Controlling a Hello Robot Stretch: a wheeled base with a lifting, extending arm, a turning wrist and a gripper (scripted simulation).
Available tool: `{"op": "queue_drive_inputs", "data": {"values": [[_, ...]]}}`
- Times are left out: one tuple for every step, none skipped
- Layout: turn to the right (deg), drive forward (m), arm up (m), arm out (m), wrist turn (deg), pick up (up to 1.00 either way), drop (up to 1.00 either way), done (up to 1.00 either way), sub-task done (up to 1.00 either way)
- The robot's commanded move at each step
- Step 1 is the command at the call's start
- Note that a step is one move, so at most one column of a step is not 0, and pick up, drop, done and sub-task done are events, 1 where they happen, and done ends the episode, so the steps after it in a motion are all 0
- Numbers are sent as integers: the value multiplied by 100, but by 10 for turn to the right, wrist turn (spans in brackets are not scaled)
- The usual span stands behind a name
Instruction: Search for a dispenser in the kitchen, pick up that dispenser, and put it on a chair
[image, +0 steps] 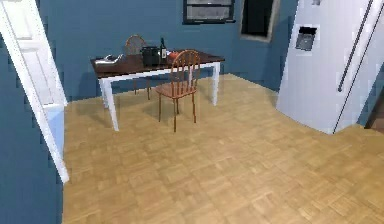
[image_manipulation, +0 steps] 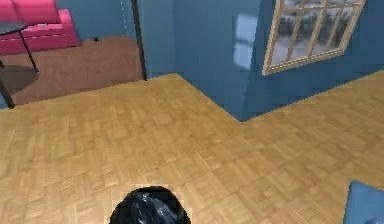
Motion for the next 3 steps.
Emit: {"op": "queue_drive_inputs", "data": {"values": [[0, 55, 0, 0, 0, 0, 0, 0, 0], [450, 0, 0, 0, 0, 0, 0, 0, 0], [210, 0, 0, 0, 0, 0, 0, 0, 0]]}}
